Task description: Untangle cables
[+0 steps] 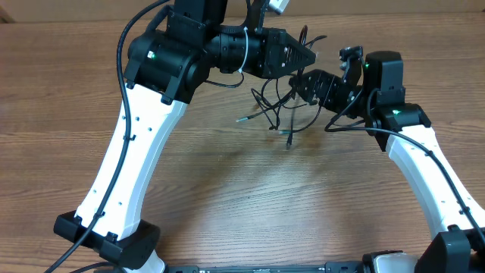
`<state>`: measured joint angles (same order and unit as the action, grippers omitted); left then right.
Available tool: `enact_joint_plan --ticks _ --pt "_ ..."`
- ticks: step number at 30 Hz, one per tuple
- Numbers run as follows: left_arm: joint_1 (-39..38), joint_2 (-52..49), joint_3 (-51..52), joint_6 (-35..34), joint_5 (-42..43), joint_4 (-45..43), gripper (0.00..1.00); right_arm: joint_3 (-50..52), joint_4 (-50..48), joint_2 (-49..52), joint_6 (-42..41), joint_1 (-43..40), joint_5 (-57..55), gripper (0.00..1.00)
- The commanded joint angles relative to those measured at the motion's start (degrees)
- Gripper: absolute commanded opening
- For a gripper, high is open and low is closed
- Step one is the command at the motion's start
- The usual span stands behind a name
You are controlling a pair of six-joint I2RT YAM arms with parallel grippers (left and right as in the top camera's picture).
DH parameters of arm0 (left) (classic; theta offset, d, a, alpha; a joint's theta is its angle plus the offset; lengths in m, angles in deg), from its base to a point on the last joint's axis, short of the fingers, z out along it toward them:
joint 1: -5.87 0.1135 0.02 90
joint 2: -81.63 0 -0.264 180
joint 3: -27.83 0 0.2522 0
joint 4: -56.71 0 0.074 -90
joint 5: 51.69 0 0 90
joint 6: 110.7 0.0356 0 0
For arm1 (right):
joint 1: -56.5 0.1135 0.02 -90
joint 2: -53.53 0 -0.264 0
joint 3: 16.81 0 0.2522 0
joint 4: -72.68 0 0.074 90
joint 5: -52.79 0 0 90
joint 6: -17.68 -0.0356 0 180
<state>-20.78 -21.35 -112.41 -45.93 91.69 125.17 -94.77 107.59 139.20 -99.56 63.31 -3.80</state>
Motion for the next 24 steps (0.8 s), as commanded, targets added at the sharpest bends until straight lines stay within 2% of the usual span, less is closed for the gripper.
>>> enact_joint_plan --ticks 1,5,14,24 --pt "-0.4 1.5 -1.3 1.7 -0.4 -0.8 0.04 0.0 -0.9 -0.2 -6.6 0.3 -6.0 0.94" --pt "-0.4 1.6 -1.3 1.6 -0.4 -2.5 0.04 0.0 3.9 0.3 -10.7 0.3 -15.3 0.93" --pt "3.0 3.5 -1.3 2.6 -1.2 -3.6 0.04 0.0 18.8 5.3 -10.7 0.3 -31.4 0.93" --pt "20.1 4.2 -1.3 4.7 -18.6 6.0 0.04 0.0 27.6 6.1 -10.7 0.2 -40.3 0.93"
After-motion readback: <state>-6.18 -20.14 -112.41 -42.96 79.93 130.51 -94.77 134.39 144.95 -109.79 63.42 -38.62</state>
